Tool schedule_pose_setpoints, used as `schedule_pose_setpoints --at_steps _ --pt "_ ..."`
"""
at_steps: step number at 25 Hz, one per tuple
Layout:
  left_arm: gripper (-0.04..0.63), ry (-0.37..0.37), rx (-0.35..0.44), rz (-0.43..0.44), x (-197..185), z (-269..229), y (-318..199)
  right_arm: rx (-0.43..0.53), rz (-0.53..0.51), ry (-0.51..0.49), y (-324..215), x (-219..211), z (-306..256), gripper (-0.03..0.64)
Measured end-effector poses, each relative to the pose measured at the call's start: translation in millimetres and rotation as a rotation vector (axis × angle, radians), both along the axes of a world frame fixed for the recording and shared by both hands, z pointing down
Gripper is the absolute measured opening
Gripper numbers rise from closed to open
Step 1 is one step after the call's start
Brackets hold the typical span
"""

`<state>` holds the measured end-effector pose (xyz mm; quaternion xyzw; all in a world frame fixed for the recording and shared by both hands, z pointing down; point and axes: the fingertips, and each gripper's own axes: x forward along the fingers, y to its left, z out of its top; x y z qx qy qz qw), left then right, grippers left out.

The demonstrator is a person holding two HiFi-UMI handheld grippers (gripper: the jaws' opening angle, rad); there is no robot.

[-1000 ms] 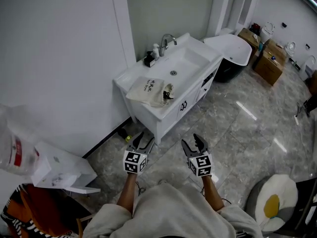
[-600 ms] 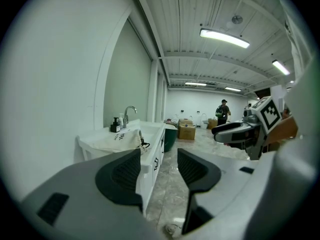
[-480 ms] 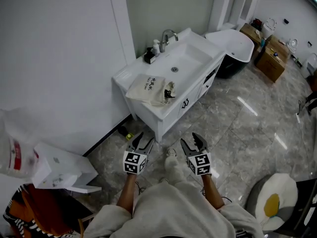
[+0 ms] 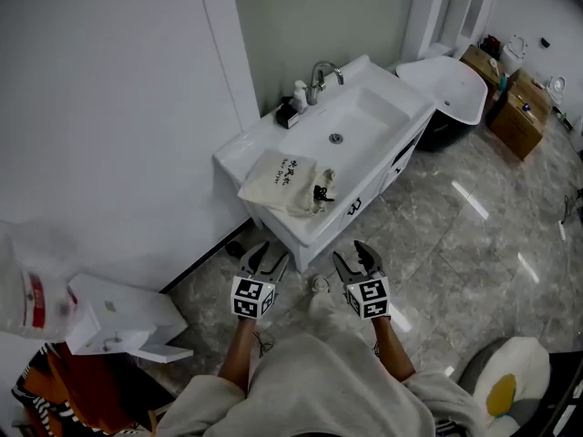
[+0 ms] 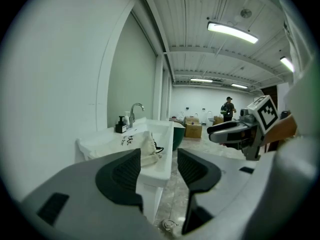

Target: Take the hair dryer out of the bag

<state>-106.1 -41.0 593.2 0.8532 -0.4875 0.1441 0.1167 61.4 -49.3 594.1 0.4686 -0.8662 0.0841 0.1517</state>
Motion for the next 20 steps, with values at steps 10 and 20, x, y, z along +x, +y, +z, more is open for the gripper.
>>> schedule_pose_setpoints --at_steps 10,20 --pt "0.222 -0.019 -0.010 -0.059 4.3 -15.3 -107.1 -0.005 -0.101 -0.017 -122.0 -9.7 -12.3 0.235" --pt "0.222 -0.025 -0.012 -0.082 20.4 -19.5 -189.6 -0.015 -0.161 -0.022 -212.1 -11.3 -9.4 0.235"
